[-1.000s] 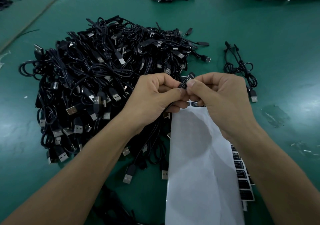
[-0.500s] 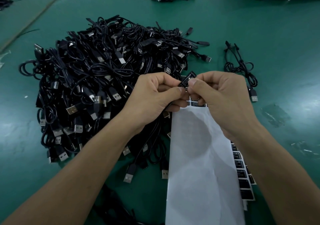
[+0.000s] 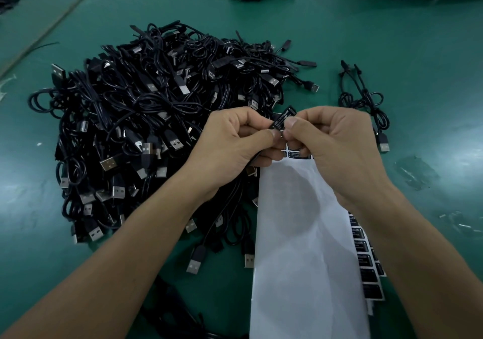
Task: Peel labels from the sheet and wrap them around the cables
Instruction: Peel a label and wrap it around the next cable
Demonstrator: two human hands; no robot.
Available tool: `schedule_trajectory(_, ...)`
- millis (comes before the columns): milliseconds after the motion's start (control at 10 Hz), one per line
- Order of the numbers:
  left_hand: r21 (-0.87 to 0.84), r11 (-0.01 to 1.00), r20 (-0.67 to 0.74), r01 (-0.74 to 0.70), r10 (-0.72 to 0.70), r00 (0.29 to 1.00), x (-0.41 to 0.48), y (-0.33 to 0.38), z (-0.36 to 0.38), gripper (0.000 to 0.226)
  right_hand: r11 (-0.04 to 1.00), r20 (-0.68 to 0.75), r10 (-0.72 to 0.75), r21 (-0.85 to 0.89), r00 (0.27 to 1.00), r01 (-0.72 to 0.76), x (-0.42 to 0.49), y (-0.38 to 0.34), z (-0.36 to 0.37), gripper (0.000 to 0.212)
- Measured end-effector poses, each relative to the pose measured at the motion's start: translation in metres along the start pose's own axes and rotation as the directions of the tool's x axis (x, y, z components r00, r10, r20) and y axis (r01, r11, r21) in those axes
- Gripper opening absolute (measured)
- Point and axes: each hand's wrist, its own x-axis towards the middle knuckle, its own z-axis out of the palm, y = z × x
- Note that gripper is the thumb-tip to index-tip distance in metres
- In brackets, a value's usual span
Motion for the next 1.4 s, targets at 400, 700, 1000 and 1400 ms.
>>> schedule_trajectory(400,-0.001,1.0,0.003,-0.006,0.006,1.0,0.0001,-0.0003,0.0003,0.009,1.0,-0.014,-0.009,-0.02,1.0,0.009,0.0009,0.0011,0.0005,0.02)
schedule_trajectory(700,-0.012,1.0,-0.002,-0.005,0.005,1.0,-0.0001,0.0016,0.0013,0.01,0.996,-0.069,-0.031,-0.082,0.997,0.025,0.0,0.0025,0.0037,0.014)
schedule_trajectory(1000,0.005,1.0,-0.003,-0.015,0.015,1.0,0.0007,0.0007,0.0016,0.015,0.982,-0.14,-0.094,-0.176,0.986,0.069,-0.0015,0.0037,0.0064,0.013)
schedule_trajectory(1400,0.003,1.0,0.001,-0.029,0.029,1.0,0.0006,0.0001,0.0011,0.016,0.962,-0.174,-0.153,-0.252,0.973,0.106,-0.0032,-0.0001,0.0056,0.02)
